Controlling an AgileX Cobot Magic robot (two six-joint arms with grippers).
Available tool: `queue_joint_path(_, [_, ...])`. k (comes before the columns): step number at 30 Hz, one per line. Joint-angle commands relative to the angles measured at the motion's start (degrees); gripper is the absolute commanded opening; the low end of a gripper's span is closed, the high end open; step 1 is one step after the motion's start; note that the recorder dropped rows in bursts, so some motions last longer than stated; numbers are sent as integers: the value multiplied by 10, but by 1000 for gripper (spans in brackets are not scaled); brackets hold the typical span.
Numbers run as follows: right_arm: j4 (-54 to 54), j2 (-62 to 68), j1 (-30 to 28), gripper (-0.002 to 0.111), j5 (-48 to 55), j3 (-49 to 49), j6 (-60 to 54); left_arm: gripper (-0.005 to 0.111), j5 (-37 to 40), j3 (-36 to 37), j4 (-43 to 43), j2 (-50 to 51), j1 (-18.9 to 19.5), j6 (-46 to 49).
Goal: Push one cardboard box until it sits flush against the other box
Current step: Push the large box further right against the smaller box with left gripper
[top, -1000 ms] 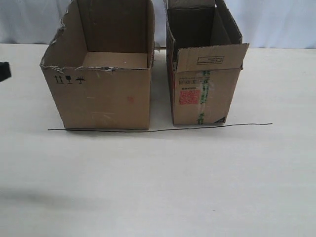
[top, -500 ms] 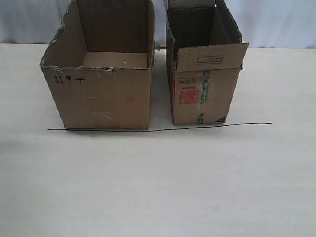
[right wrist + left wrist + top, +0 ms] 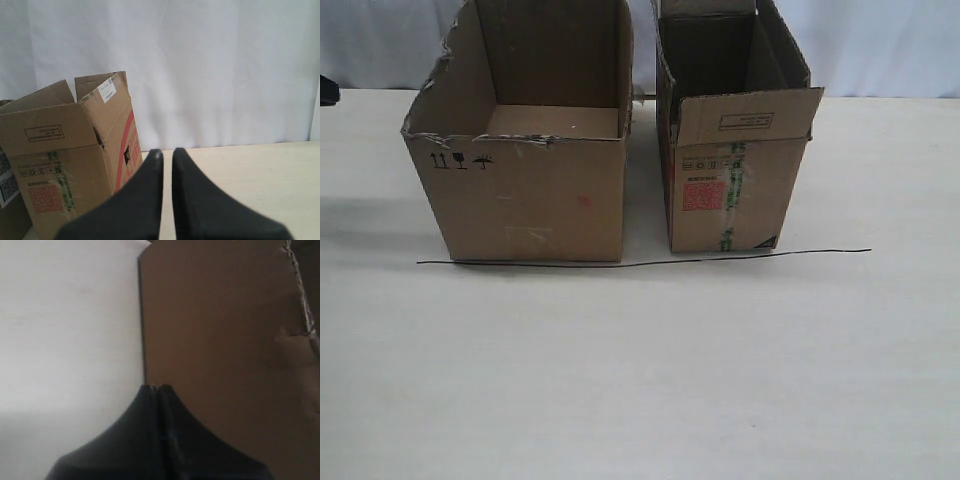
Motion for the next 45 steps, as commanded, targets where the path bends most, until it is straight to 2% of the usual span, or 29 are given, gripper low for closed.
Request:
queue_joint_path(1, [-4,-1,1,5,-5,2,-1,0,110,-5,-134,74,29,88])
queue_joint_path(7, [-4,-1,1,5,-5,2,-1,0,124,-19,-257,170,32,132])
queue_joint_path(12, [-4,-1,1,5,-5,2,-1,0,124,-75,-209,240,16,80])
queue_joint_path(22, [-4,-1,1,5,-5,2,-1,0,124,-140,-239,273,-58,66])
queue_joint_path(41, [-4,-1,1,5,-5,2,-1,0,124,-146,-265,289,-132,38])
queue_joint_path(45, [-4,-1,1,5,-5,2,-1,0,124,-146,-279,289,-134,39])
